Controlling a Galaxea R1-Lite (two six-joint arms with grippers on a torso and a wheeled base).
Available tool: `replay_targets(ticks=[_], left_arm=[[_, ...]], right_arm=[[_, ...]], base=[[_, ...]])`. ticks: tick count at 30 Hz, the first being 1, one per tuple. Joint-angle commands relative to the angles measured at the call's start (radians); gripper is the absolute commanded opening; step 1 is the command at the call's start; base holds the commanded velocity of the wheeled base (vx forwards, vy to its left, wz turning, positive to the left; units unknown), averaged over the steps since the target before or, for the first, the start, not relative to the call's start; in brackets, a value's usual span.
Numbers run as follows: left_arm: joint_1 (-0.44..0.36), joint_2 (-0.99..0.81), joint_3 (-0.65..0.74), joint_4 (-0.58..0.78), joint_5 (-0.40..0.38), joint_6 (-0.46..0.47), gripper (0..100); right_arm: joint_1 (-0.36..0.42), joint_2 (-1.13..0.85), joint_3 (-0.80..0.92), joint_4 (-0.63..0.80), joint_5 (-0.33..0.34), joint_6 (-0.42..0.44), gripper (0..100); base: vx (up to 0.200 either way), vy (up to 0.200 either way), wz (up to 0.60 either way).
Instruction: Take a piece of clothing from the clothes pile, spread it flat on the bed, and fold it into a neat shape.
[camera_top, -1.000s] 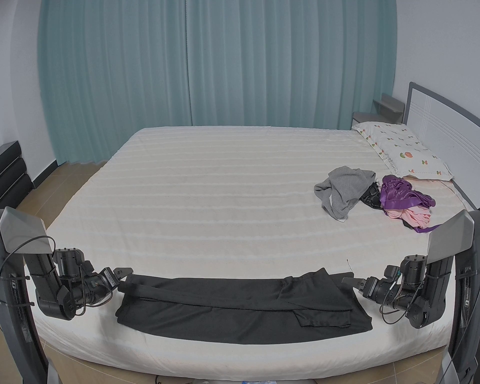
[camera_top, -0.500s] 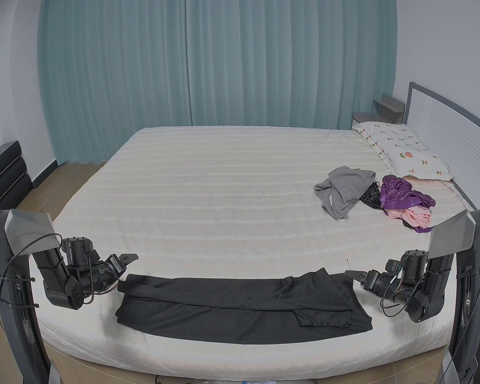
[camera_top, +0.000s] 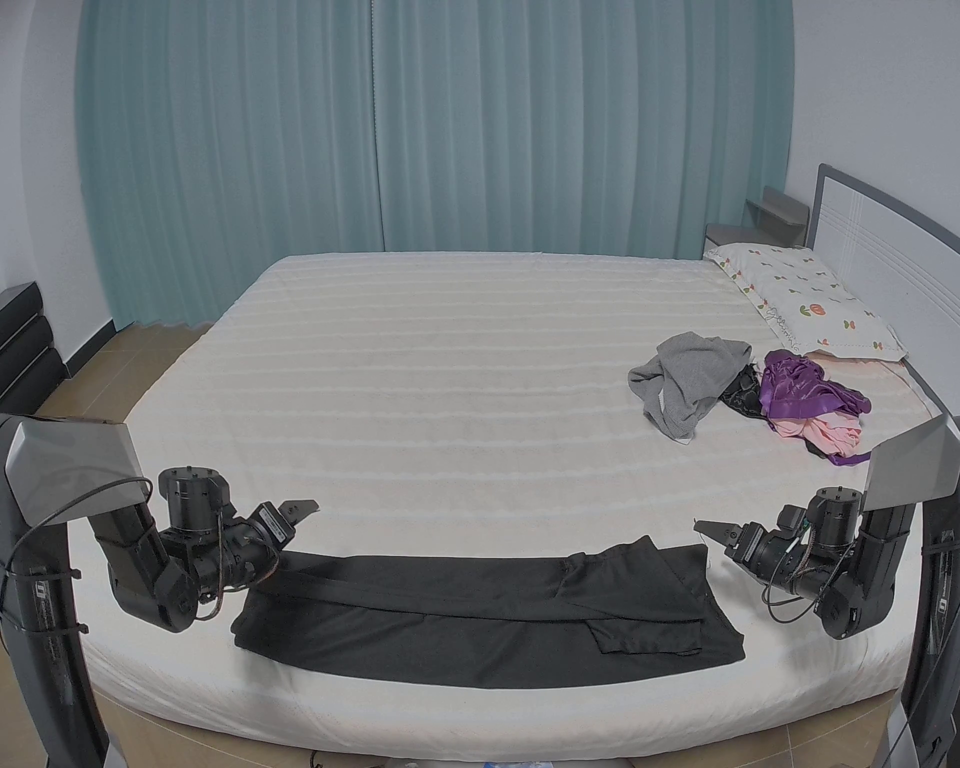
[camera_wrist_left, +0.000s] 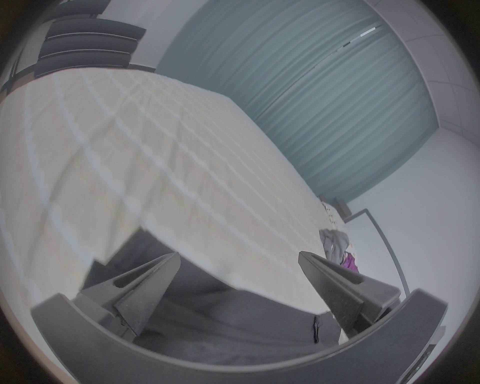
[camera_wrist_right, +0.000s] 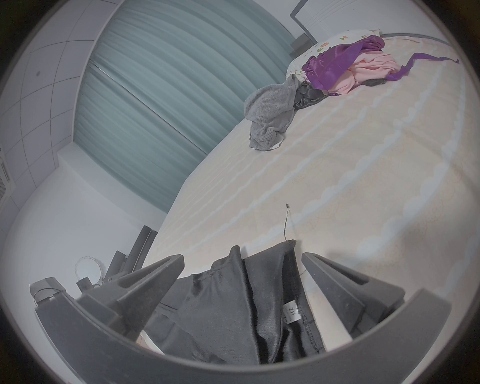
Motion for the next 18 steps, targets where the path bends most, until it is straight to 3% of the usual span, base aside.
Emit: replay_targets(ticks=[1,7,12,18], left_arm=[[-0.063,0.009,0.063,0.009,0.010,0.010,100],[-0.070,0.028,0.171,0.008,0.011,0.128,100],[-0.089,-0.005,0.222,0.014,0.019,0.142,100],[-0.075,-0.005,0.199,0.011,0.088,0.154,100]], right_arm=[[0.002,-0.006,0.004,-0.002,0.000,0.003,100],[0.002,-0.006,0.007,-0.002,0.000,0.001,100],[0.002,-0.006,0.010,-0.004,-0.002,0.003,100],[0.000,-0.006,0.010,-0.004,-0.002,0.003,100]], base=[[0.000,0.000,0.00],[0.000,0.000,0.00],[0.000,0.000,0.00],[0.000,0.000,0.00]])
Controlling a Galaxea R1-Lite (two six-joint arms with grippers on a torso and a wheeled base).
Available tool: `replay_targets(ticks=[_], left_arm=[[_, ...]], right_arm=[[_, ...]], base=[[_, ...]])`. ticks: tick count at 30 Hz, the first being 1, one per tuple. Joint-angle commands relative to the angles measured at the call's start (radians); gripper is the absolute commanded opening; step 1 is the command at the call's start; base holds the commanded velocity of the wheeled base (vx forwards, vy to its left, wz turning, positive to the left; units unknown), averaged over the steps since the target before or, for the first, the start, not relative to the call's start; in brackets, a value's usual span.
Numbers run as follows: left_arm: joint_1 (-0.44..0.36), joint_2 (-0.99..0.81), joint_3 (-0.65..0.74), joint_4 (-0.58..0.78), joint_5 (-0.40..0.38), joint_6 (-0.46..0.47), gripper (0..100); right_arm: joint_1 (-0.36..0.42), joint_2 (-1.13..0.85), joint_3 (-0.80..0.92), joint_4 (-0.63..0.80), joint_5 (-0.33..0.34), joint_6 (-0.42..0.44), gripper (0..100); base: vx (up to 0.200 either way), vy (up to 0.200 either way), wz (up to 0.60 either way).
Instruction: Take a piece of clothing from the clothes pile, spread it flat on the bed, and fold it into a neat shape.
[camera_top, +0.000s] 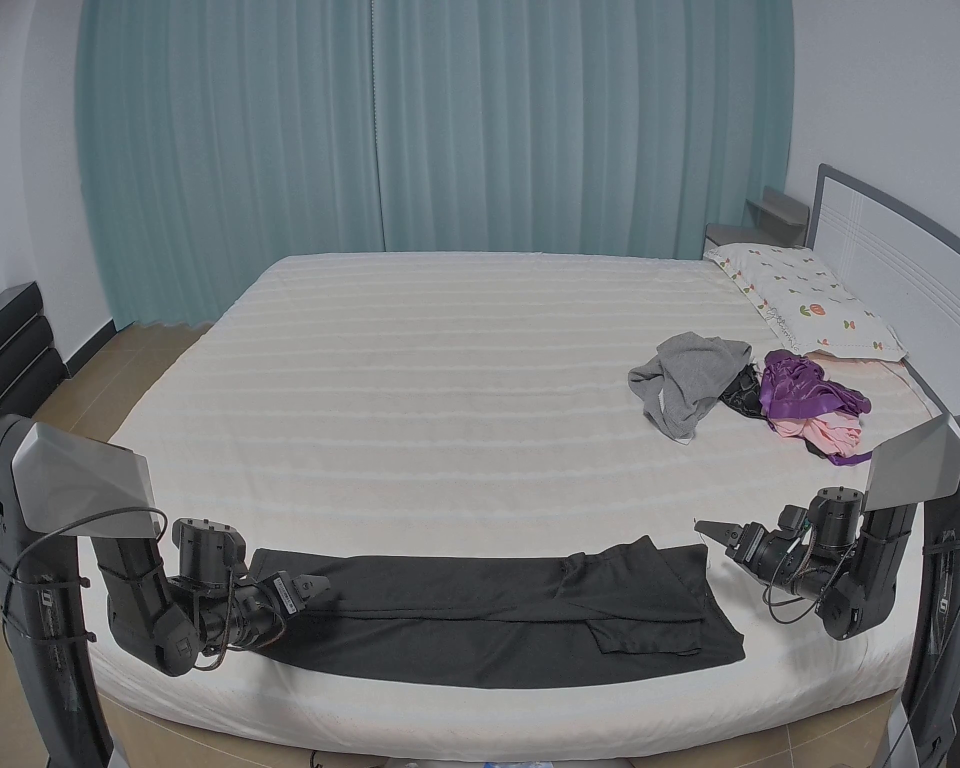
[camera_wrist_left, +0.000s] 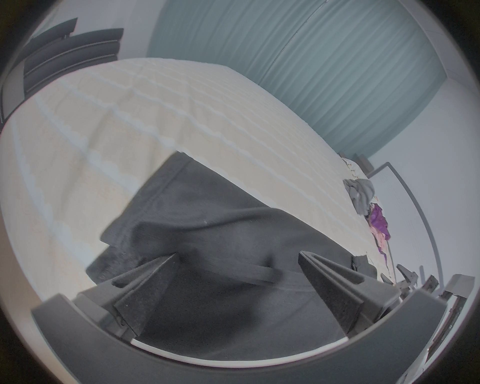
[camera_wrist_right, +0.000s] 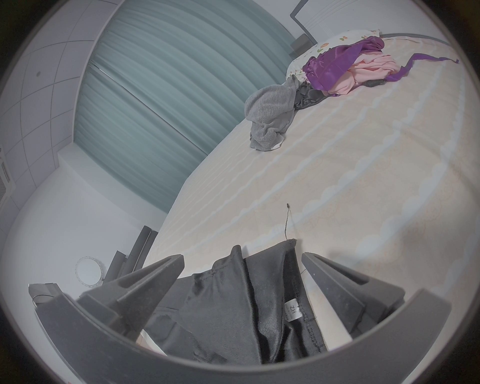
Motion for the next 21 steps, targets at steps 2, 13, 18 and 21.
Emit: replay_targets(ticks=[2,13,18,21], left_arm=[[0.023,-0.025,-0.016,-0.001,0.018,0.002,100],[0.142,0.033,-0.197,0.008,0.006,-0.012,100],[0.173,0.116,-0.309,0.089,0.002,-0.010,100],[0.176,0.118,-0.325,0.140,-0.002,-0.007,100]], right_arm=[[0.001,0.001,0.000,0.000,0.000,0.001,100],[0.004,0.006,-0.009,0.009,0.000,-0.002,100],[0.003,0.009,-0.014,0.012,0.001,-0.002,100],[0.003,0.016,-0.015,0.012,0.001,-0.002,100]], base=[[0.000,0.000,0.00],[0.000,0.000,0.00],[0.000,0.000,0.00],[0.000,0.000,0.00]])
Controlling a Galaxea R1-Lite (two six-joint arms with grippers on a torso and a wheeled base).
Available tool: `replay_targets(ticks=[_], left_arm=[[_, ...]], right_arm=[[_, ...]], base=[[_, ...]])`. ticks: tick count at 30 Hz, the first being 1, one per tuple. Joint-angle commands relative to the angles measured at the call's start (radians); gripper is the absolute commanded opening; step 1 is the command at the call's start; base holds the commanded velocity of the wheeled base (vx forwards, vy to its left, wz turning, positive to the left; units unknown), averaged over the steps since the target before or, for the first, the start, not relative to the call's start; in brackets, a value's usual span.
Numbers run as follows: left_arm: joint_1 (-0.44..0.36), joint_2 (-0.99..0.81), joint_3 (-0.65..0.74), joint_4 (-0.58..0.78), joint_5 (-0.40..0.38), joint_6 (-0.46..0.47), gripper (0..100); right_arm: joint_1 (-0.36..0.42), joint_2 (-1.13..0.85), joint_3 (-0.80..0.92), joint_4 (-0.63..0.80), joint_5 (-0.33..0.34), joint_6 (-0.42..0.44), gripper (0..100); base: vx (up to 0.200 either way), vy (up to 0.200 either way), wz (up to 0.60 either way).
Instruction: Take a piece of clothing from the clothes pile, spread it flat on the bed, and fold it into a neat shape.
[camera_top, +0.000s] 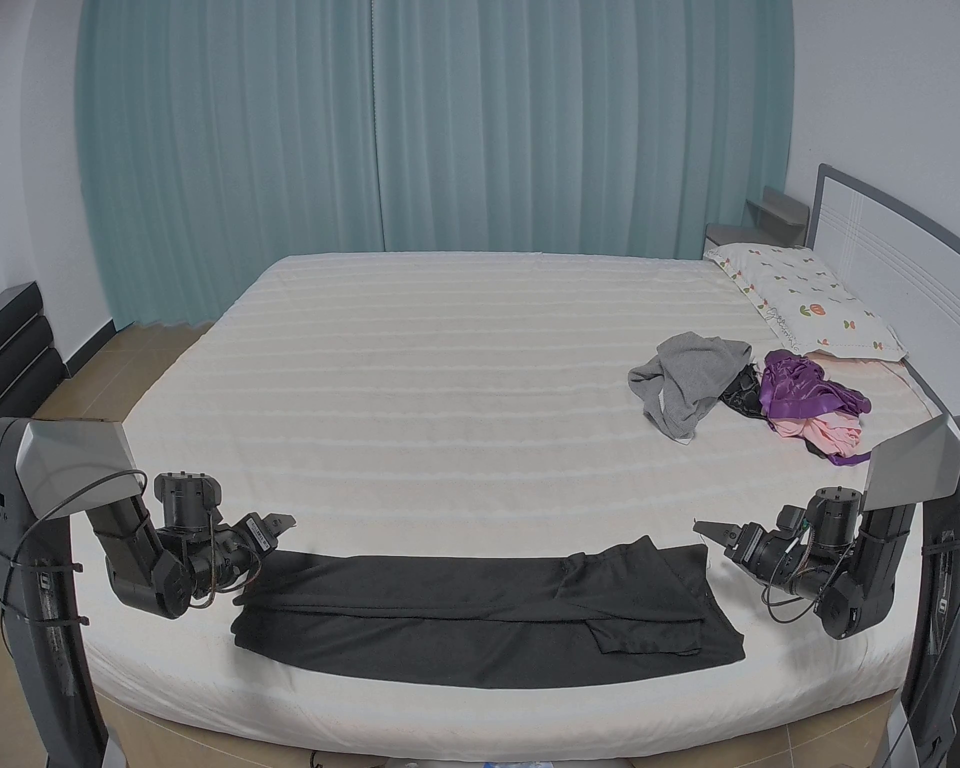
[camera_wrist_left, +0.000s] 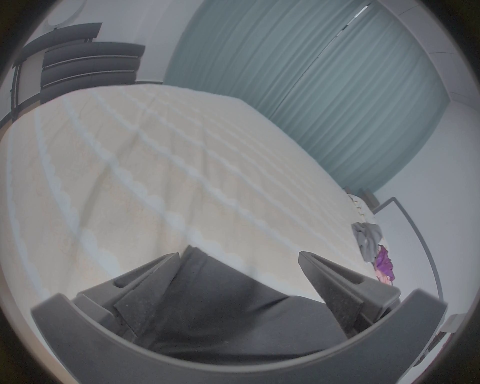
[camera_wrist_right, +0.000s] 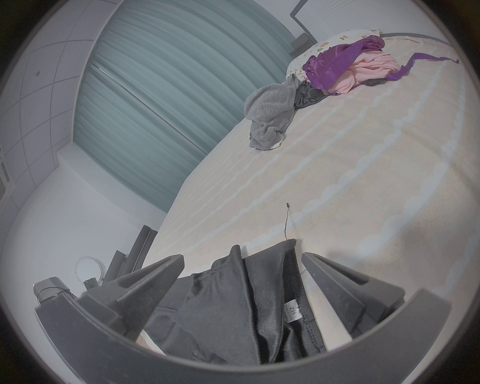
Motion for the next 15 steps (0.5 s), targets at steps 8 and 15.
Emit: replay_targets(ticks=[8,15], left_arm=[[0.015,0.082,-0.058,0.038,-0.008,0.010,100],[0.017,0.086,-0.064,0.031,-0.008,0.016,0]], right_arm=[[0.002,0.018,-0.006,0.002,0.000,-0.002,100],[0.000,0.050,-0.036,0.004,0.000,-0.002,100]], base=[[0.000,0.000,0.00],[0.000,0.000,0.00]])
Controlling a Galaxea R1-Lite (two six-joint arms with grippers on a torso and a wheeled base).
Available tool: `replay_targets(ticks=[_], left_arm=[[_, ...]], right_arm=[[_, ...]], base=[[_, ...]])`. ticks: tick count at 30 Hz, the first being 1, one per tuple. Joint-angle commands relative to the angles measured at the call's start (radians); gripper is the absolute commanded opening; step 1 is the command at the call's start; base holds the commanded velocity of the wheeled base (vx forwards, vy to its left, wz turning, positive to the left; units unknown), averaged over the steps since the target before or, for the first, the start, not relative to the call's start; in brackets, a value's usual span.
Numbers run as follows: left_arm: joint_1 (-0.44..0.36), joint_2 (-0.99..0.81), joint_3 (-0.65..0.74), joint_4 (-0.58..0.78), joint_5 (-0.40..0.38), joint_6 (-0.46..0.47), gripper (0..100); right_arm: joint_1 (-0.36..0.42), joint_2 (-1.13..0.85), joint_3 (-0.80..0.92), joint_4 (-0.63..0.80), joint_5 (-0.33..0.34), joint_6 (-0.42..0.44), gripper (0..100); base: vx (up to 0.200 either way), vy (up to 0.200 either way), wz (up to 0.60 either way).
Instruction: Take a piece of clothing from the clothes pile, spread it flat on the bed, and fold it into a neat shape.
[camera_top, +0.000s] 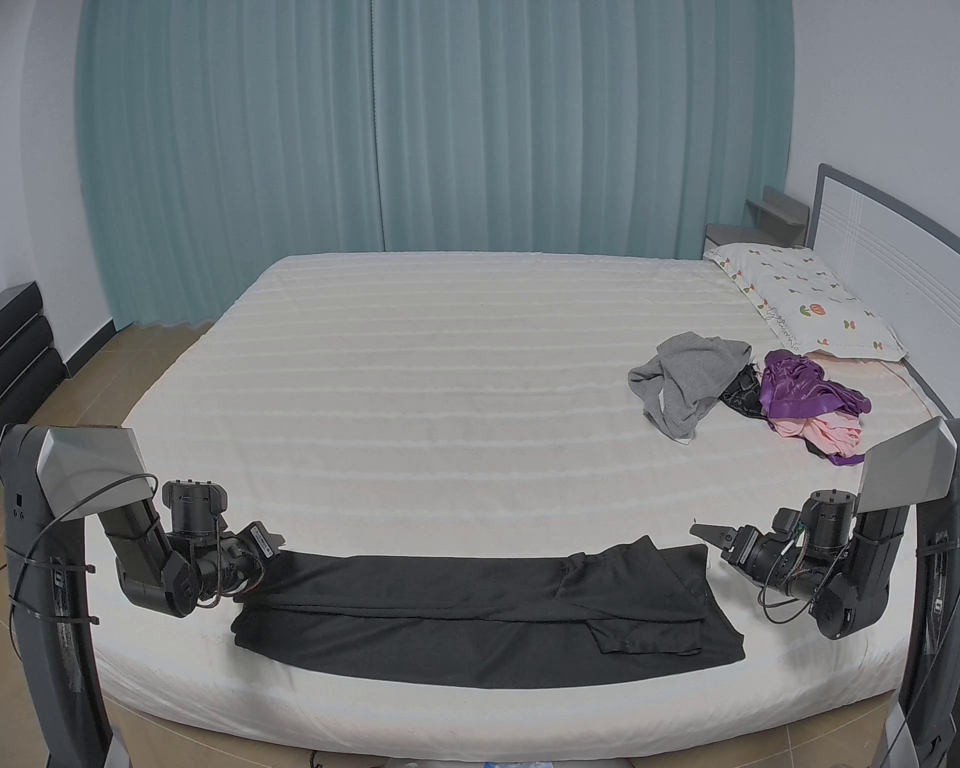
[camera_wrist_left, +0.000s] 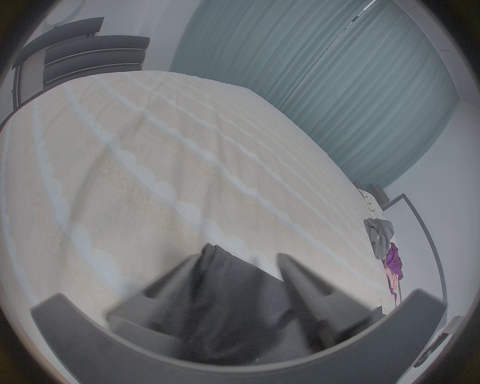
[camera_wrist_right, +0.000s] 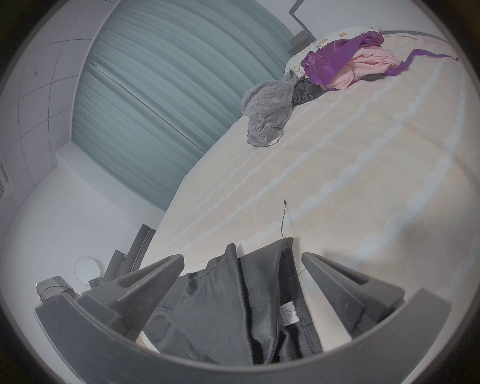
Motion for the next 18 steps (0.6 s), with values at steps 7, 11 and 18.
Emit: replay_targets(ticks=[7,11,18], left_arm=[[0.028,0.008,-0.002,-0.006,0.014,-0.012,0],[0.036,0.005,-0.013,-0.009,0.015,-0.048,0],[0.036,0.011,-0.016,-0.011,0.017,-0.074,0]], right_arm=[[0.000,0.052,-0.066,0.022,-0.039,-0.003,100],[0.005,0.057,-0.117,0.089,-0.076,-0.003,100],[0.005,0.069,-0.178,0.167,-0.081,0.000,100]], base=[[0.000,0.000,0.00],[0.000,0.000,0.00],[0.000,0.000,0.00]])
